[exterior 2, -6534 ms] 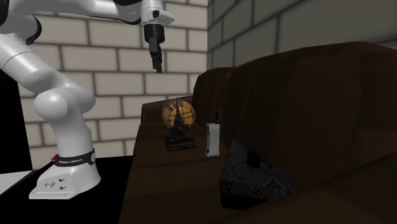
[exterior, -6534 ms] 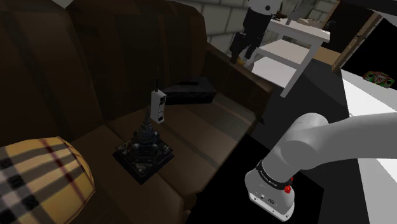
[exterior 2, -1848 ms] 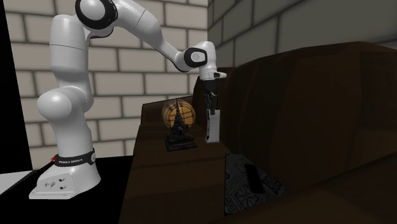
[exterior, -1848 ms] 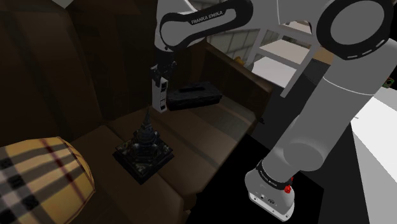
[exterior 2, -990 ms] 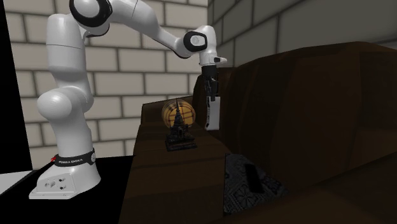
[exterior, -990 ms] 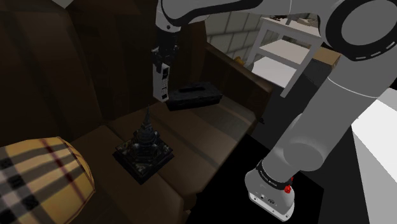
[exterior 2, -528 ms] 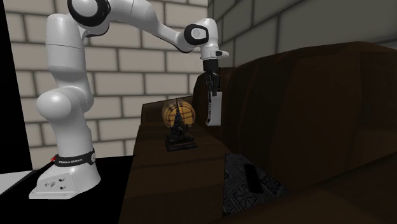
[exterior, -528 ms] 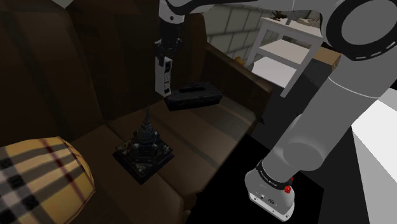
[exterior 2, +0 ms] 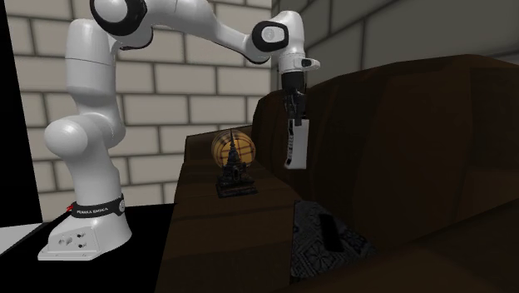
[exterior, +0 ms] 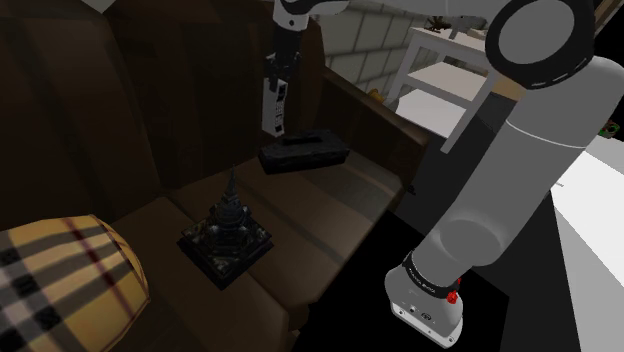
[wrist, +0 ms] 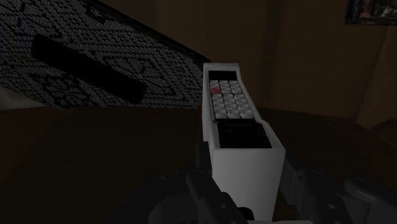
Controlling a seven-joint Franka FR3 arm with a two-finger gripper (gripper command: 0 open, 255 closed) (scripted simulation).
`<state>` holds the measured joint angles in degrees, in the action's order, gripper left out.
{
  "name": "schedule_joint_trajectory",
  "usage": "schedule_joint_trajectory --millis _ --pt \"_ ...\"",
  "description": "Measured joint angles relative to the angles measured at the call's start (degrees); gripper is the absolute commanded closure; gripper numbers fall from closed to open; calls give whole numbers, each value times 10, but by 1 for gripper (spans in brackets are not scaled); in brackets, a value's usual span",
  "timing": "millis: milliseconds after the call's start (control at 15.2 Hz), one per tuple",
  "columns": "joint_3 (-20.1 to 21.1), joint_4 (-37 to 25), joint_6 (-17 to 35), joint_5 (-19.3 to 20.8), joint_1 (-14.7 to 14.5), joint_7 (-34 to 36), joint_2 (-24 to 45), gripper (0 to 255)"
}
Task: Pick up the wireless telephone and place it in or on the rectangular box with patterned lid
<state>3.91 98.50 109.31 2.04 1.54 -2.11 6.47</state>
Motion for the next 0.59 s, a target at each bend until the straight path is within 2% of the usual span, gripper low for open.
schedule_joint_trajectory --millis 594 --pt "-43 -123 -39 -15 63 -110 82 255"
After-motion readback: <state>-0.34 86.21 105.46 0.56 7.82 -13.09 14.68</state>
